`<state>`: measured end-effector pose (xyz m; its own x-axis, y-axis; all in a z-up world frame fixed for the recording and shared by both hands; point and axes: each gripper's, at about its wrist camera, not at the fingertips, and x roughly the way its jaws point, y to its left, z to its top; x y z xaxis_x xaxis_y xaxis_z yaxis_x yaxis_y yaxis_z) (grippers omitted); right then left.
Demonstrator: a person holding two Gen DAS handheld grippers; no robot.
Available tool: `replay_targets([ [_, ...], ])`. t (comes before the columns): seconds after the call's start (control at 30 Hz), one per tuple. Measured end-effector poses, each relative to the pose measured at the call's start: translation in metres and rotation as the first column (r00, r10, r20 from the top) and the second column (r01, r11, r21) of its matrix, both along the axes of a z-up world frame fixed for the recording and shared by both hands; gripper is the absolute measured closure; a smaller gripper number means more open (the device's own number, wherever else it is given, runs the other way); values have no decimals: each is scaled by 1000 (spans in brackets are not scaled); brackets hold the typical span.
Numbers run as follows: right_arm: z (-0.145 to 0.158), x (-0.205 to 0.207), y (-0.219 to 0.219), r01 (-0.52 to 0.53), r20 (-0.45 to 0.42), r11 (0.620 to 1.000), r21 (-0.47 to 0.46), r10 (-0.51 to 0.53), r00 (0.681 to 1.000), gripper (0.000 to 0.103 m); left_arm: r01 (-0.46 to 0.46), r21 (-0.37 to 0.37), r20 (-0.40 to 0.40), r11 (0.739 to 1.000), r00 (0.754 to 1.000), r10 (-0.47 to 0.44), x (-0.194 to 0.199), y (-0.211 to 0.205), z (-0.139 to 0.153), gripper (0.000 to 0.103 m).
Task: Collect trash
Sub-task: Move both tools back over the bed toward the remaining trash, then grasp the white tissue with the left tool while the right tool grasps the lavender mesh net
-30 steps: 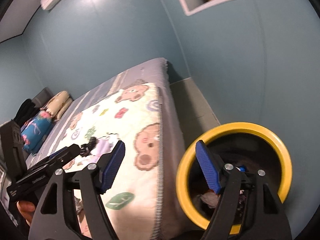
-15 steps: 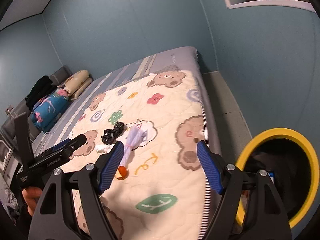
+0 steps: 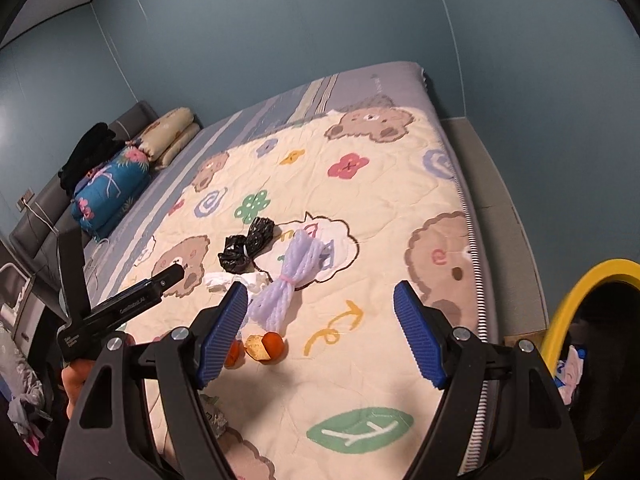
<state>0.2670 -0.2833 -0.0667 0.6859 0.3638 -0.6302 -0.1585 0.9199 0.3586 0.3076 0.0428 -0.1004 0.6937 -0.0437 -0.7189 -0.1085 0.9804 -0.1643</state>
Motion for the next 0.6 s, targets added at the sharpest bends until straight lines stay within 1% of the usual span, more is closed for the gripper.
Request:
replay_targets([
  [0.1,-11,16,13,-19,-23,1000,-6,19,1000,31,-35,-16,-35,999,999,34,12,13,-12,11],
  [0.23,-27,35,30,-48,-54,999,-8,47,997,31,-71,-59,-83,996,994,66,28,27,-29,11],
  [0.4,-53,65,50,-72,-108,997,-18,70,992,31,-96,-52,-120,994,989,90,43,36,-48,11],
  [0.5,-70,83,59,-82,-149,997,-7,80,986,31,-112,-70,-148,991,984,101,53,42,-59,11],
  [0.6,-85,96,71,-100,-183,995,5,99,978,31,-133,-69,-169,989,978,120,63,45,-69,11],
])
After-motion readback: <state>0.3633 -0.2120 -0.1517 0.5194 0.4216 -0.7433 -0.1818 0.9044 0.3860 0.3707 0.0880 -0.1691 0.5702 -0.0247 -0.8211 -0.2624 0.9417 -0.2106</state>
